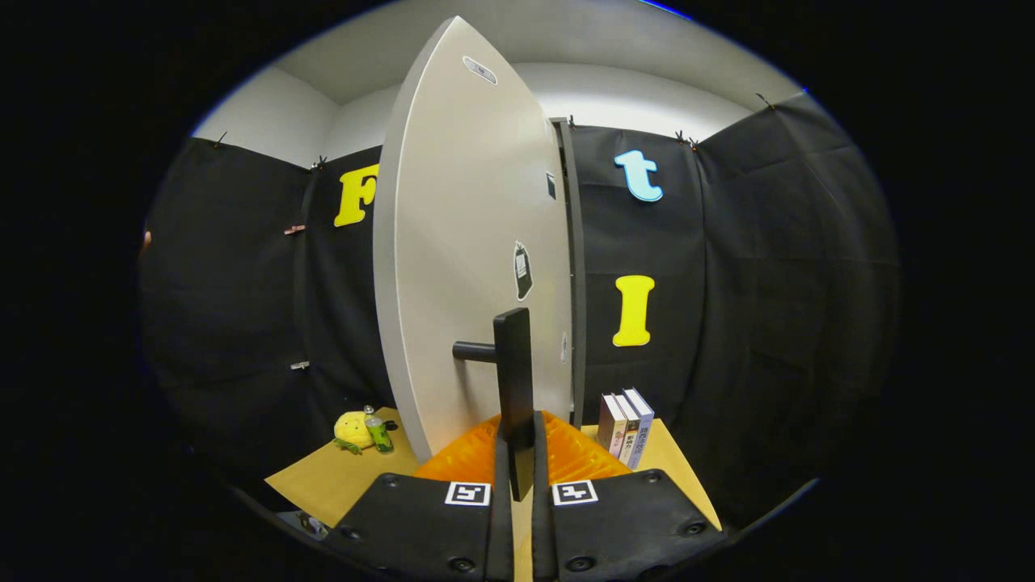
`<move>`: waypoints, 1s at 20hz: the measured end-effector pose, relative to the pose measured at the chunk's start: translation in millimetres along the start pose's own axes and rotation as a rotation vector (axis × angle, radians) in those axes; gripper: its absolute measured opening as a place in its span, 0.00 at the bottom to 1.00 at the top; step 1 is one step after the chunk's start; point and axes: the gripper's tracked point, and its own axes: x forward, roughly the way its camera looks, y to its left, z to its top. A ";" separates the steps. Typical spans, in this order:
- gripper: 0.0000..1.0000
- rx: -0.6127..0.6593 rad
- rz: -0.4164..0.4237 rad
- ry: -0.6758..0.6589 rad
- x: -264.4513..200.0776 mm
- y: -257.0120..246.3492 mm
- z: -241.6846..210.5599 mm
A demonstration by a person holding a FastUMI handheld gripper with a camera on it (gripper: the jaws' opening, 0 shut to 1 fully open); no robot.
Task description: Open the shoe cabinet door, grab the shoes and put them into the shoe cabinet, then close the shoe cabinet door.
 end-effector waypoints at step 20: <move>0.23 0.075 -0.143 -0.118 -80.2 -72.4 52.7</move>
